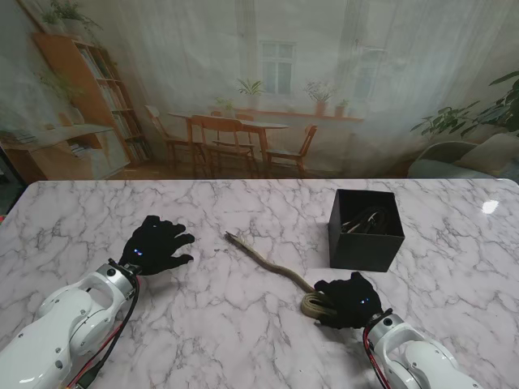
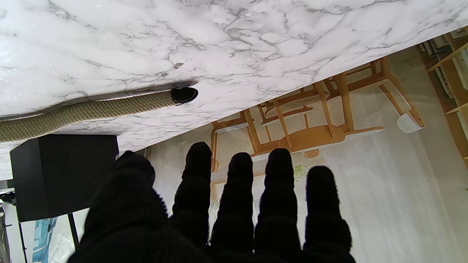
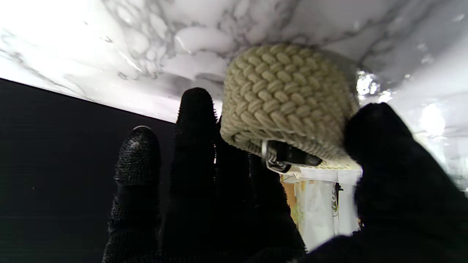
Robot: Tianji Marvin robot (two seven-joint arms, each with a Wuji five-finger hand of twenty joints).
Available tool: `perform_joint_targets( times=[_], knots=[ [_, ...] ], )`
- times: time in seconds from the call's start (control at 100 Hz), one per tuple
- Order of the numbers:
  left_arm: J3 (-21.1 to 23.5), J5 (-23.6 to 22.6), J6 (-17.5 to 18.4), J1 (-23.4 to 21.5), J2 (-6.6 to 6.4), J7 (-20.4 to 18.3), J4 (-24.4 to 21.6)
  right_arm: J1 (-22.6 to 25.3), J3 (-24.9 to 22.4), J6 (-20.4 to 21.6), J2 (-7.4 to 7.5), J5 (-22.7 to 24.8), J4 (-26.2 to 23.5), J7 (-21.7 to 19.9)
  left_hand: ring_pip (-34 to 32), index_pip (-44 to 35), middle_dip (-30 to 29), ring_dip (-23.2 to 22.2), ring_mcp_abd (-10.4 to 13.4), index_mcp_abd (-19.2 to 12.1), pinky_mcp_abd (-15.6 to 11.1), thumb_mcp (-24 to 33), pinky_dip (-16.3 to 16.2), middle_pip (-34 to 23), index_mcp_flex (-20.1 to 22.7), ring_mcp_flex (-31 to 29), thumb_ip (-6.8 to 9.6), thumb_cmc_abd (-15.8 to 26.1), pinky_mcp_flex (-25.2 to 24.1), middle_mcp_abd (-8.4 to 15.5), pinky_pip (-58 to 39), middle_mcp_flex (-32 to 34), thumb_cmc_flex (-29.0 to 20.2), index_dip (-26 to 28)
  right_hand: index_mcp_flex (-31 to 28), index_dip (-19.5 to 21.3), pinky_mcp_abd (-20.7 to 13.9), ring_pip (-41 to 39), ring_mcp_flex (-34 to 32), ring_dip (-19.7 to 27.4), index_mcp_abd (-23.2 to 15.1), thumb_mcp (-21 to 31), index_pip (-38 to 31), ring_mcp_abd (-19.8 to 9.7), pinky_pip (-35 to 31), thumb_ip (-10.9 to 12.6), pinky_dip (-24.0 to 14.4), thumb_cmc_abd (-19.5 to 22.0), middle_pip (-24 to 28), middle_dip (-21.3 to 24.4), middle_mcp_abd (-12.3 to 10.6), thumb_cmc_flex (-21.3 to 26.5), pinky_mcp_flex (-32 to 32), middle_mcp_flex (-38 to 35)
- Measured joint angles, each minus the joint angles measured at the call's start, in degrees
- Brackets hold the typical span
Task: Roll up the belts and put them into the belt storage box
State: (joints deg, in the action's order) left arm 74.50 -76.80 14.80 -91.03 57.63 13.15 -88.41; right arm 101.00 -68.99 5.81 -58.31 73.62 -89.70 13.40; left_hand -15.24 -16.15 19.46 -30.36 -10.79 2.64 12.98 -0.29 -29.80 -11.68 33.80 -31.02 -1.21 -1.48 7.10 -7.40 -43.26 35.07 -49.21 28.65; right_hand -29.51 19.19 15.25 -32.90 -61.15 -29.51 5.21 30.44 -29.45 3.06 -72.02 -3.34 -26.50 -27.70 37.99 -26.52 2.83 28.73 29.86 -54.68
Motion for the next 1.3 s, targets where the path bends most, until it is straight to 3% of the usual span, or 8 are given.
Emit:
perform_joint_targets(
  times=[0.1,0.18,0.28,0.54,0.92,1.01,1.11,1.3],
  knots=[
    [-0.1,0.0,0.0,0.1,0.00,0.0,0.1,-0.2,0.1,0.0,-0.18,-1.0,0.3,0.1,0.0,0.0,0.0,0.0,0.0,0.0,0.0,0.0,0.0,0.0,0.0,0.0,0.00,0.0,0.0,0.0,0.0,0.0,0.0,0.0,6.5,-5.7,-0.5,-4.2,-3.7,-2.0,1.4,-1.6,-1.3,-0.4,-1.5,0.6,0.0,0.0,1.3,-0.9,0.0,1.3,2.0,-4.2],
    [-0.1,0.1,0.0,0.1,0.00,0.0,0.1,-0.3,0.1,0.1,-0.30,-1.8,0.5,0.0,0.0,0.0,0.0,0.0,0.0,0.0,0.0,0.0,0.0,0.0,0.0,0.0,0.00,0.1,0.0,0.0,0.0,0.0,0.0,0.0,10.2,-8.2,-0.8,-6.7,-6.1,-2.8,2.9,16.1,-3.0,-0.5,-2.7,-1.2,0.0,-3.6,2.6,-1.2,0.2,-3.7,3.2,-6.5],
    [-0.1,0.1,0.0,0.1,0.00,-0.1,0.1,-0.5,0.2,0.1,-0.46,-3.3,0.7,-0.2,0.0,0.0,0.0,0.0,0.0,0.0,0.0,0.0,0.0,0.0,0.0,0.0,0.00,0.6,0.0,0.0,0.0,0.0,0.0,0.0,14.8,-8.5,-0.9,-8.4,-9.7,-3.4,3.3,22.6,-4.4,0.0,-3.8,-6.4,0.0,-5.3,3.6,0.0,2.3,-4.0,5.3,-9.7],
    [-0.1,0.1,0.0,0.1,0.00,-0.2,0.1,-0.7,0.0,1.6,-1.05,-6.1,1.8,1.3,0.0,0.0,0.0,0.0,0.0,0.0,0.0,0.0,0.0,0.0,0.0,0.0,0.00,0.6,0.0,0.0,0.0,0.0,0.0,0.0,17.3,-8.5,1.1,-12.8,-12.6,-3.5,-25.8,23.0,-9.2,2.7,-4.4,-6.7,0.4,-5.0,3.8,3.0,5.0,-2.4,7.8,-14.8],
    [-0.1,0.1,0.0,0.1,0.00,-0.1,0.1,-1.5,-0.3,7.0,-0.77,-5.0,3.3,2.7,0.0,0.0,0.0,0.0,0.0,0.0,0.0,0.0,0.0,0.0,0.0,0.0,0.00,0.6,0.0,0.0,0.0,0.0,0.0,-0.1,-3.9,-5.2,6.1,-13.1,-12.6,-1.6,-33.8,19.8,-7.5,4.9,0.1,-6.7,1.4,-1.8,1.9,0.9,7.9,1.9,2.8,-15.6],
    [-0.1,0.1,0.0,0.1,0.00,0.0,0.2,-1.6,-0.4,7.2,-0.71,-5.2,3.2,2.0,0.0,0.0,0.0,0.0,0.0,0.0,0.0,0.0,0.0,0.0,0.0,0.0,0.00,0.6,0.0,0.0,0.0,0.0,0.0,-0.1,-9.4,-3.9,6.2,-13.0,-12.6,-1.6,-34.5,19.4,-8.9,5.3,0.9,-6.8,1.4,-1.3,1.9,0.8,8.4,2.4,2.2,-15.6],
    [-0.1,0.1,0.0,0.2,0.00,0.0,0.2,-1.6,-0.9,7.6,-0.74,-6.5,2.7,-0.1,0.0,0.0,0.0,0.0,0.0,0.0,0.0,0.0,0.0,0.0,0.0,0.0,0.00,0.6,0.0,0.0,0.0,0.0,0.0,-0.1,-9.8,-14.2,6.2,-10.2,-13.5,-1.6,-29.8,21.8,-12.4,5.4,1.5,-9.8,0.8,-1.9,0.2,1.5,8.0,-3.3,2.1,-16.9],
    [-0.2,0.1,0.0,0.2,0.00,0.0,0.2,0.3,-3.7,9.9,-0.82,-6.7,-0.7,-5.4,0.0,0.0,0.0,0.0,0.0,0.0,0.0,0.0,0.0,0.0,0.0,0.0,0.00,0.6,0.0,0.0,0.0,0.0,0.0,-0.1,-11.1,-1.3,6.2,-5.7,-12.7,-1.6,-21.0,18.7,-5.1,5.6,1.8,-3.9,0.7,0.6,-2.7,1.8,7.7,-12.2,0.6,-17.1]
  ],
)
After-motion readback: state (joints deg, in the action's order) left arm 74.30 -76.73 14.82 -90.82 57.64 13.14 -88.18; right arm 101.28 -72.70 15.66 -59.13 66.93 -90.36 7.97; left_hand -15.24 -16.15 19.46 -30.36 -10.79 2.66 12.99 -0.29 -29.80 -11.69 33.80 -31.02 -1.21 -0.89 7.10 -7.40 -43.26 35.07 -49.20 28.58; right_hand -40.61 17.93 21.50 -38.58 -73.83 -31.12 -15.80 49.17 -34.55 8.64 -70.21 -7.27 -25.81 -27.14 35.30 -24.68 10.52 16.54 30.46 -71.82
